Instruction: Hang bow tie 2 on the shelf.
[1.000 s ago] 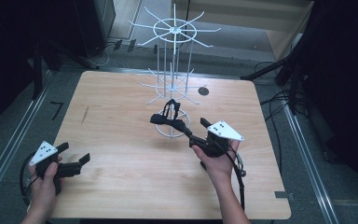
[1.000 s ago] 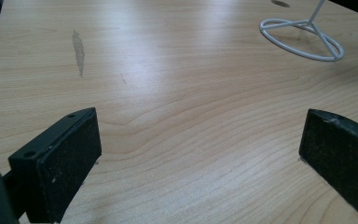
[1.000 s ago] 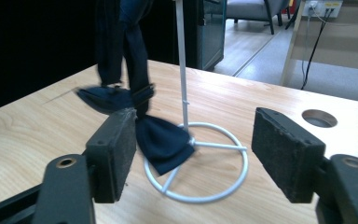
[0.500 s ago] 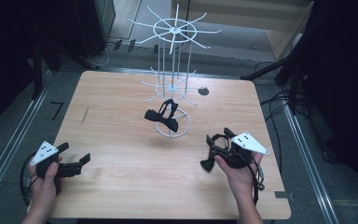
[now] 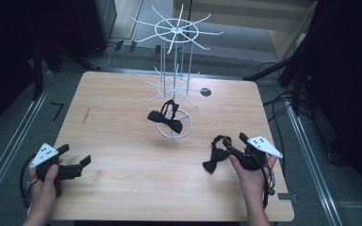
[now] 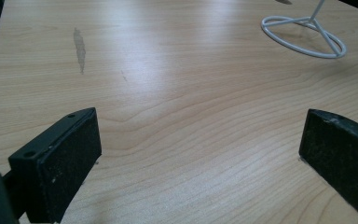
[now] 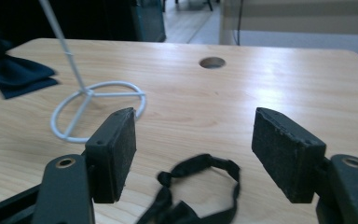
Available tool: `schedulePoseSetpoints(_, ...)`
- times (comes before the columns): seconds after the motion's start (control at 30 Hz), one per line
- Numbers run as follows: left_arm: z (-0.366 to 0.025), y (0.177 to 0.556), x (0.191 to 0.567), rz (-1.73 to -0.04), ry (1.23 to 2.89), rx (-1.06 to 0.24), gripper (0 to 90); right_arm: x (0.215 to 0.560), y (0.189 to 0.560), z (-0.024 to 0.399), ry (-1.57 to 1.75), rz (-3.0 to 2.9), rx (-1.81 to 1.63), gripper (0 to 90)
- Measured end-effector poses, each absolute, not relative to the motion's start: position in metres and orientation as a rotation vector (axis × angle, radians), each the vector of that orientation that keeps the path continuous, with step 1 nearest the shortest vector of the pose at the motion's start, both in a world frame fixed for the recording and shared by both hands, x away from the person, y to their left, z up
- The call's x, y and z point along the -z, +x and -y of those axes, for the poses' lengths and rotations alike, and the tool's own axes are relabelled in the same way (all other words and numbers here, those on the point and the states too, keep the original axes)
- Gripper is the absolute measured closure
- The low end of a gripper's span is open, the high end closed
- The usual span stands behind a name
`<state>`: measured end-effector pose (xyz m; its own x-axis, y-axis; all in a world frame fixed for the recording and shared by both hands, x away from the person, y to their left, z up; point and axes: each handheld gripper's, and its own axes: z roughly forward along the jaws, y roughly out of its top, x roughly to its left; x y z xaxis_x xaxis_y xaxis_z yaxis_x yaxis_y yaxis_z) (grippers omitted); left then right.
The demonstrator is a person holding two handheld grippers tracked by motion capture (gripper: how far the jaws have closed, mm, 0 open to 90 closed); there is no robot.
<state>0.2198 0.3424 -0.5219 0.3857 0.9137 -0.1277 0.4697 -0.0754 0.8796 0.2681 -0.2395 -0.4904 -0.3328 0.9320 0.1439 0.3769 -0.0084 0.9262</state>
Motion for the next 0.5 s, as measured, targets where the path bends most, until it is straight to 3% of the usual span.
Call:
schedulePoseSetpoints(0.2,-0.343,0.219,0.522,-1.229,1.703,-0.594,0.0,0.502,0.274,0.255,1.449,-1.706,-1.285,32.6)
schedulePoseSetpoints(0.33,-0.343,0.219,0.522,-1.228,1.703,-0.594,0.0,0.504,0.276,0.260,1.468,-1.714,-1.303,41.4)
schedulePoseSetpoints(0.5,-0.343,0.220,0.522,-1.228,1.703,-0.594,0.0,0.507,0.278,0.261,1.473,-1.735,-1.297,43.5)
